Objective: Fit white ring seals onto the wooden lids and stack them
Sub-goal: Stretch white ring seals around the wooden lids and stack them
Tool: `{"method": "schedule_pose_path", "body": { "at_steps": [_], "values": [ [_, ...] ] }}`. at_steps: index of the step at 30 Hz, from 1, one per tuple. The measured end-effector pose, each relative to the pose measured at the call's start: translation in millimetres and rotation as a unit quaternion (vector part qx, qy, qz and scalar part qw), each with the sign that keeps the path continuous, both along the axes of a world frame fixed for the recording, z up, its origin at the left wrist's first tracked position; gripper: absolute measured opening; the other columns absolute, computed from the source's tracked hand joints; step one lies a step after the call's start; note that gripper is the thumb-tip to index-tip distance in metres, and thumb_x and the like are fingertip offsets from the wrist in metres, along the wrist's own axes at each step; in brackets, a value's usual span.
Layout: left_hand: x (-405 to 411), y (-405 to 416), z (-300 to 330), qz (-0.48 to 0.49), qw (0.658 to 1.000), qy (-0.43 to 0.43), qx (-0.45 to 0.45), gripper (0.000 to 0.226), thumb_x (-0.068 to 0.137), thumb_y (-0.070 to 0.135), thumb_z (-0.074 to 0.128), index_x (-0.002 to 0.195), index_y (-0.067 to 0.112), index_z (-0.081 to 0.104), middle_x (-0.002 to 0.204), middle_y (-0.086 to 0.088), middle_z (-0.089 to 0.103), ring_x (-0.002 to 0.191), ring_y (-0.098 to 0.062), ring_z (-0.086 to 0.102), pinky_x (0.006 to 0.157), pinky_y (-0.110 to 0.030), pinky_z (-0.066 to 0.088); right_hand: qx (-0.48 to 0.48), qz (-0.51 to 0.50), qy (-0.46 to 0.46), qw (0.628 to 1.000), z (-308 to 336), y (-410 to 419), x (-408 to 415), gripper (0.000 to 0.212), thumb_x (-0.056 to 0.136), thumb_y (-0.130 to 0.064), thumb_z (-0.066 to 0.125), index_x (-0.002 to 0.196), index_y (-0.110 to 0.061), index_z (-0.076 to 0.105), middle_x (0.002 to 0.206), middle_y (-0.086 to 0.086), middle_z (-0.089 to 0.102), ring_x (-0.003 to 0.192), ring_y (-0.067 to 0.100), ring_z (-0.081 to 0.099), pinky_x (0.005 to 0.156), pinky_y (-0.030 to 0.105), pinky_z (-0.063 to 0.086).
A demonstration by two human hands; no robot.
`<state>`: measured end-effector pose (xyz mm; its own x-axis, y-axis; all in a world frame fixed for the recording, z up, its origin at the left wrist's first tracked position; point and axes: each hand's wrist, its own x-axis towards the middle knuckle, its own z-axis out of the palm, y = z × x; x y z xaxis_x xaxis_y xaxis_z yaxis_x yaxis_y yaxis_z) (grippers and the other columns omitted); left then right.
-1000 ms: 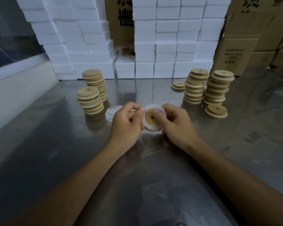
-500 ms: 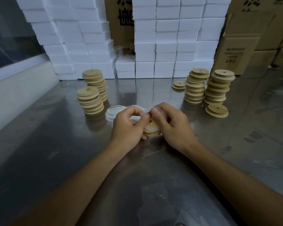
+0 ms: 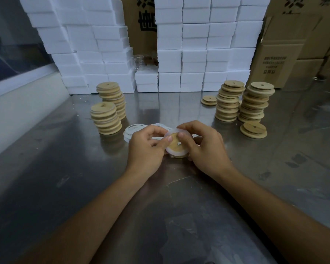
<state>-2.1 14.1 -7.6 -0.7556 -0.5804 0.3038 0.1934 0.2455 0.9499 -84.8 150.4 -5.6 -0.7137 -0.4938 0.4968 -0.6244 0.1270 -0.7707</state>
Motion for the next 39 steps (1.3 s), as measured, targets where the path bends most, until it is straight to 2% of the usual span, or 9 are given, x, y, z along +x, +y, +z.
{"method": "schedule_pose_path", "body": {
  "at_steps": [7,13,19,24,27,31,35,37,39],
  "values": [
    [0,1,1,0.003,1.0,0.005,-0.016,0.021,0.086,0.006,0.072,0.076,0.025,0.072,0.079,-0.003,0.076,0.076,-0.021,0.075,0.073,-0.045,0.062,-0.044,0.001,-0.029,0.999,1,-1,1,0.005,0.093,-0.025,0.066,0.089,-0.024,0.069,0.08,-0.014,0.071,0.077,0.014,0.069,0.059,0.046,0.059],
    [1,2,5,-0.006,1.0,-0.01,0.02,0.016,0.091,0.012,0.067,0.077,0.018,0.071,0.076,0.005,0.073,0.073,-0.015,0.074,0.056,-0.032,0.06,-0.065,-0.015,-0.042,0.997,4,-2,2,0.007,0.092,-0.02,0.067,0.085,-0.019,0.067,0.076,-0.009,0.07,0.073,0.014,0.069,0.06,0.044,0.058],
    [-2,0,1,0.015,1.0,-0.022,0.004,0.02,0.091,0.01,0.068,0.072,0.02,0.068,0.076,-0.008,0.073,0.071,-0.024,0.074,0.06,-0.041,0.062,-0.063,-0.021,-0.056,0.996,7,-2,5,0.007,0.091,-0.017,0.067,0.084,-0.017,0.067,0.076,-0.007,0.07,0.073,0.013,0.069,0.061,0.044,0.059],
    [-3,-1,1,0.018,0.999,-0.031,0.012,0.024,0.089,0.005,0.068,0.068,0.016,0.067,0.073,-0.004,0.074,0.071,-0.021,0.075,0.063,-0.036,0.061,-0.059,-0.03,-0.09,0.994,10,0,5,0.008,0.091,-0.018,0.068,0.082,-0.018,0.067,0.078,-0.001,0.072,0.069,0.016,0.07,0.062,0.046,0.06],
    [-2,-2,3,-0.009,0.999,-0.038,0.021,0.018,0.09,0.002,0.067,0.072,0.009,0.066,0.075,-0.007,0.074,0.073,-0.02,0.075,0.062,-0.032,0.061,-0.064,-0.031,-0.12,0.99,11,1,5,0.01,0.091,-0.016,0.068,0.081,-0.017,0.067,0.077,0.002,0.073,0.069,0.019,0.071,0.06,0.042,0.06],
    [1,-4,5,-0.039,0.998,-0.041,0.031,0.014,0.089,0.001,0.067,0.075,0.002,0.064,0.08,-0.012,0.074,0.075,-0.02,0.075,0.061,-0.026,0.06,-0.095,-0.013,-0.185,0.978,11,2,5,0.012,0.091,-0.011,0.067,0.079,-0.012,0.066,0.071,0.003,0.073,0.061,0.015,0.069,0.046,0.029,0.054],
    [3,-3,6,-0.049,0.998,-0.043,0.018,0.013,0.089,0.004,0.068,0.081,0.008,0.06,0.073,-0.008,0.07,0.069,-0.019,0.073,0.059,-0.029,0.06,-0.11,0.002,-0.17,0.979,12,4,5,0.013,0.09,-0.007,0.067,0.078,-0.012,0.065,0.071,0.002,0.073,0.061,0.008,0.068,0.053,0.022,0.052],
    [3,-4,6,-0.058,0.997,-0.045,-0.001,0.011,0.089,0.012,0.07,0.087,0.013,0.059,0.065,-0.004,0.068,0.058,-0.019,0.069,0.052,-0.031,0.056,-0.13,0.015,-0.152,0.98,14,5,6,0.013,0.09,-0.002,0.067,0.079,-0.009,0.064,0.073,0.003,0.072,0.062,0.006,0.067,0.057,0.02,0.052],
    [4,-2,5,-0.072,0.994,-0.041,-0.069,0.019,0.087,0.035,0.071,0.088,0.019,0.062,0.062,-0.002,0.066,0.05,-0.013,0.063,0.047,-0.026,0.049,-0.153,0.039,-0.145,0.977,17,5,9,0.013,0.09,0.002,0.064,0.08,-0.006,0.063,0.07,0.004,0.069,0.059,0.003,0.063,0.054,0.017,0.049]
  ]
}}
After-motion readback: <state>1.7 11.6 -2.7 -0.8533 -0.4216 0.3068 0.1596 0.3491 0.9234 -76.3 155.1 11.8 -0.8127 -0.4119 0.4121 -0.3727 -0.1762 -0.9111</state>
